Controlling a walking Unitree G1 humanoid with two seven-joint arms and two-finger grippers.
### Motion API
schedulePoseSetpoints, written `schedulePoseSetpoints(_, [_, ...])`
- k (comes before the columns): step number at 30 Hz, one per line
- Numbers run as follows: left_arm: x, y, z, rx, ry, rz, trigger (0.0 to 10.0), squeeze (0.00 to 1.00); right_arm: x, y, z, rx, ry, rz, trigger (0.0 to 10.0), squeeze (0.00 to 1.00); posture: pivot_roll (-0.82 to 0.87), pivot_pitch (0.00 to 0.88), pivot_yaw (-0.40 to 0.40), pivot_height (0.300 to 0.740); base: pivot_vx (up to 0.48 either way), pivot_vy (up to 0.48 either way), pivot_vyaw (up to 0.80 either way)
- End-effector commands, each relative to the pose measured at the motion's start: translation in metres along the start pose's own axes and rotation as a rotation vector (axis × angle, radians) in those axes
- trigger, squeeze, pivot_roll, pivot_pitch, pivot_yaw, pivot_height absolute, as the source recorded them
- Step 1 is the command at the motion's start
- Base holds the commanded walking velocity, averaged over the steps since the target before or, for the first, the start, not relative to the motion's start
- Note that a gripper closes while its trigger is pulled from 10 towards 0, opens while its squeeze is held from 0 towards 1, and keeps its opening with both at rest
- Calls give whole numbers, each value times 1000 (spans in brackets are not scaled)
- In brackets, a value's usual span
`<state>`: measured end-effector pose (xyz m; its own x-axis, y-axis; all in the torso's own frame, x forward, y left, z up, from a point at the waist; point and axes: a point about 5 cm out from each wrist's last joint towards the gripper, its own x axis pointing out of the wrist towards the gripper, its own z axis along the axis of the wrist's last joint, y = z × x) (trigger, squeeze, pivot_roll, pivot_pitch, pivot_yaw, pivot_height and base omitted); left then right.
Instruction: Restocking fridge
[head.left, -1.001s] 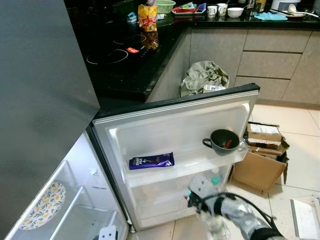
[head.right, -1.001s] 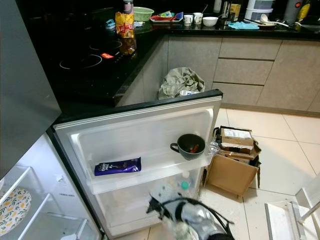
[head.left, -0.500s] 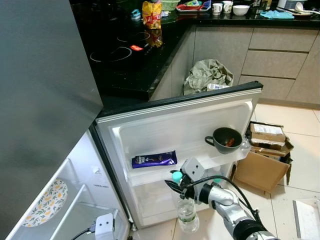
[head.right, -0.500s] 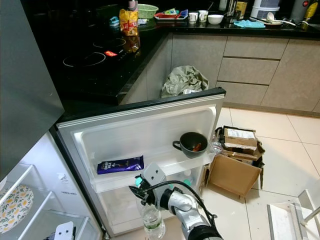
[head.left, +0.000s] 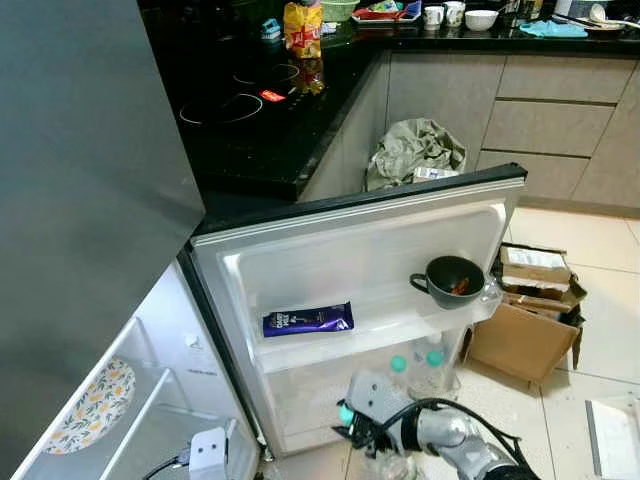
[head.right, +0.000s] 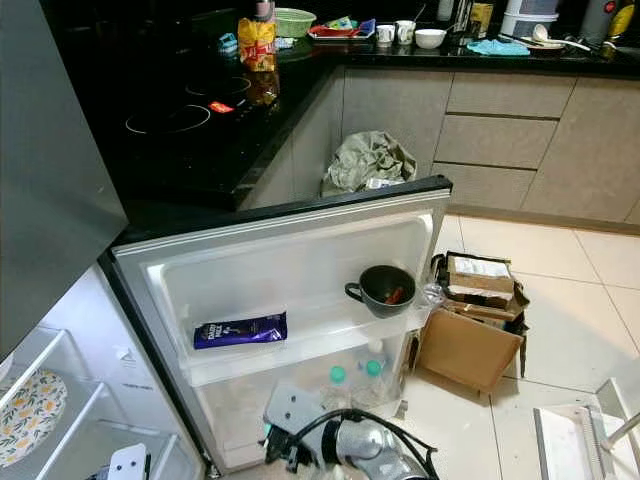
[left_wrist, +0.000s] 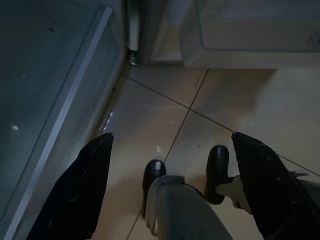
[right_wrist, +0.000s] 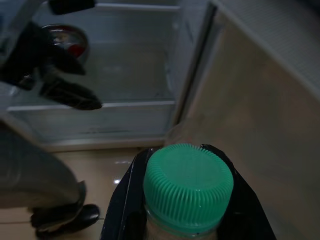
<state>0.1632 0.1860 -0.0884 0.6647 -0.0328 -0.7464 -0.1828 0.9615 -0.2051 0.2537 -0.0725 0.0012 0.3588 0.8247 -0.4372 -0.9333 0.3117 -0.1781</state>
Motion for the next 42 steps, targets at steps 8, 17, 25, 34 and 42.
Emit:
schedulePoseSetpoints(8, [0, 8, 9, 31, -31, 21, 10000, 0, 8, -2, 12, -50, -19, -19, 10000, 0, -132, 0, 35, 710, 0, 0, 0])
schedulePoseSetpoints(17, [5, -2, 24, 82, -85, -25, 10000, 0, 5, -14, 18, -59, -38, -61, 10000, 0, -129, 0, 36, 675, 0, 0, 0])
schedulePoseSetpoints(25, [6, -7, 27, 122, -95, -55, 10000, 0, 3, -22, 25, -57, -69, -89, 10000, 0, -129, 0, 36, 635, 0, 0, 0])
schedulePoseSetpoints(34, [7, -9, 28, 141, -101, -69, 10000, 0, 0, -26, 28, -38, -102, -115, 10000, 0, -128, 0, 38, 600, 0, 0, 0])
schedulePoseSetpoints(42, [9, -16, 37, 166, -138, -105, 10000, 0, -7, -47, 48, -23, -203, -185, 10000, 0, -128, 0, 38, 586, 0, 0, 0])
